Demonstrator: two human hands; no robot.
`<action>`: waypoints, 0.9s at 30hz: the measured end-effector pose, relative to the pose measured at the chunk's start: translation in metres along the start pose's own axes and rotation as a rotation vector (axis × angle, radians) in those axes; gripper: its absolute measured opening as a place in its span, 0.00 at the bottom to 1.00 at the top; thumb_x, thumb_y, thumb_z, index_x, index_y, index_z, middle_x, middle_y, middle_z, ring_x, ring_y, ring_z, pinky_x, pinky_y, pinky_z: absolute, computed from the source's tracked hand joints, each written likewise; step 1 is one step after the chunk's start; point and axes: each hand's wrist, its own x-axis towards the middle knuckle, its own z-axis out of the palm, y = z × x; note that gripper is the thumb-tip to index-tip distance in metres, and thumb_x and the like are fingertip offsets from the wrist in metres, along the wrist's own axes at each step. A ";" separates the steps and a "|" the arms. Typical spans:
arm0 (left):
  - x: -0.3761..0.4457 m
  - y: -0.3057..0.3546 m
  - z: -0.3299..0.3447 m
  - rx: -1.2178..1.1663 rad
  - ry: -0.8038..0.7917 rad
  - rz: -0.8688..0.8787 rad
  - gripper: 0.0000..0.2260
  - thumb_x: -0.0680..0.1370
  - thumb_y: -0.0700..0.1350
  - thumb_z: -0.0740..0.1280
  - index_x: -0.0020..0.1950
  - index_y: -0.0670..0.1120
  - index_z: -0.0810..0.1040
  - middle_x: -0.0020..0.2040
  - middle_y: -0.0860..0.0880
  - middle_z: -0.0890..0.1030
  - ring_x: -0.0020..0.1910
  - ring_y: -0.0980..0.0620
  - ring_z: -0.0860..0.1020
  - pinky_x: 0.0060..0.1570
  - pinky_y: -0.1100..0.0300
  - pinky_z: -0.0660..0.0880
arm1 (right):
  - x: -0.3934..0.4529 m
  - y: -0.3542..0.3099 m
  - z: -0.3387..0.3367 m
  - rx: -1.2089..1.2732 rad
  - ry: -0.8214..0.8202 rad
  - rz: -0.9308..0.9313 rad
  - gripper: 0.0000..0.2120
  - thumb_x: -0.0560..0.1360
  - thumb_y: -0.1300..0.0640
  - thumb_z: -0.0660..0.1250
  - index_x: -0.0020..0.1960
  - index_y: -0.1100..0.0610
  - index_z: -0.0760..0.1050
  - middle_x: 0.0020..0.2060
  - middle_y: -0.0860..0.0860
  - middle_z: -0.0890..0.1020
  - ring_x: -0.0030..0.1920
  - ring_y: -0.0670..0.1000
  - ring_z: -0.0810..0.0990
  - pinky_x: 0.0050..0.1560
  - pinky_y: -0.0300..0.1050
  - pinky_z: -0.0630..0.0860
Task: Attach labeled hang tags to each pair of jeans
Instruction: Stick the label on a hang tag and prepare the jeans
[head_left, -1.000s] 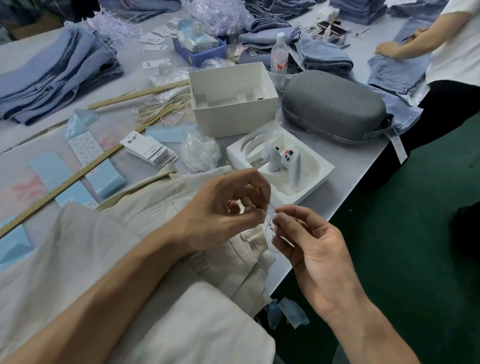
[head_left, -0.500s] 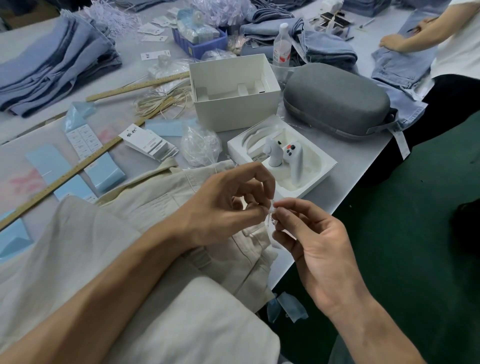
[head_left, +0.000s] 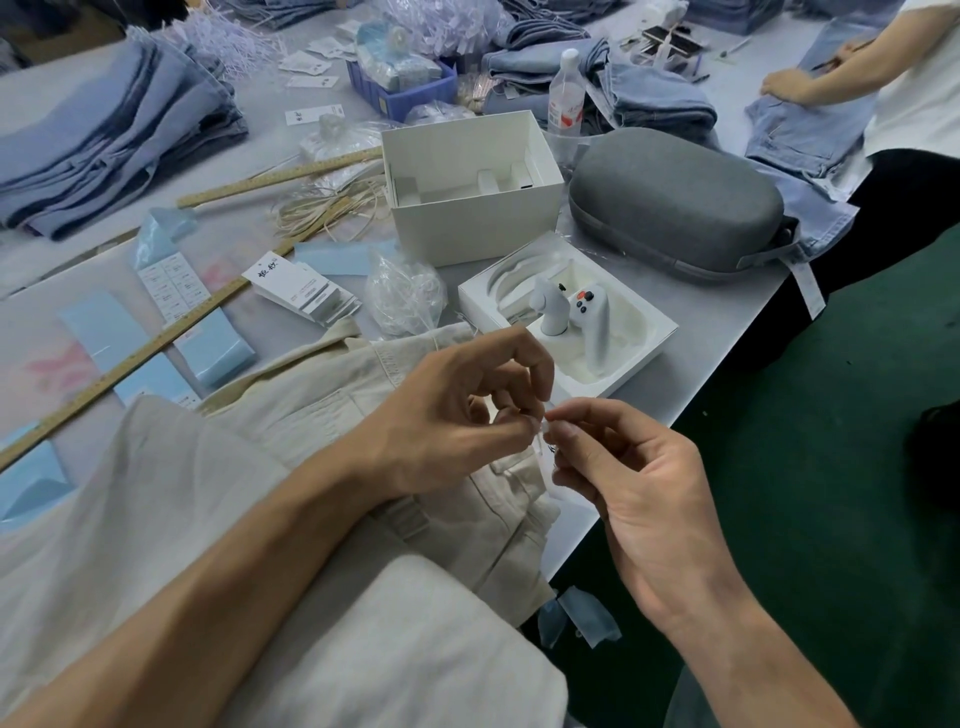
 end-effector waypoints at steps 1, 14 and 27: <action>0.000 0.000 0.000 0.003 0.001 0.000 0.11 0.75 0.33 0.69 0.49 0.49 0.74 0.40 0.48 0.81 0.39 0.42 0.76 0.35 0.62 0.69 | 0.000 0.000 0.000 -0.007 0.004 -0.005 0.12 0.67 0.50 0.76 0.49 0.52 0.86 0.41 0.52 0.86 0.42 0.46 0.84 0.44 0.36 0.79; 0.000 0.001 0.000 0.014 0.016 -0.003 0.11 0.75 0.32 0.68 0.49 0.47 0.74 0.39 0.47 0.81 0.38 0.41 0.75 0.34 0.61 0.67 | 0.000 0.004 0.000 0.011 0.020 0.012 0.12 0.67 0.49 0.76 0.49 0.52 0.86 0.41 0.52 0.86 0.42 0.46 0.84 0.44 0.36 0.79; 0.000 0.003 0.000 0.017 0.035 -0.008 0.11 0.74 0.32 0.67 0.49 0.47 0.74 0.38 0.46 0.79 0.37 0.41 0.73 0.34 0.58 0.66 | 0.001 0.006 -0.004 0.010 0.009 -0.002 0.14 0.65 0.47 0.77 0.49 0.52 0.86 0.42 0.52 0.86 0.42 0.47 0.84 0.44 0.37 0.80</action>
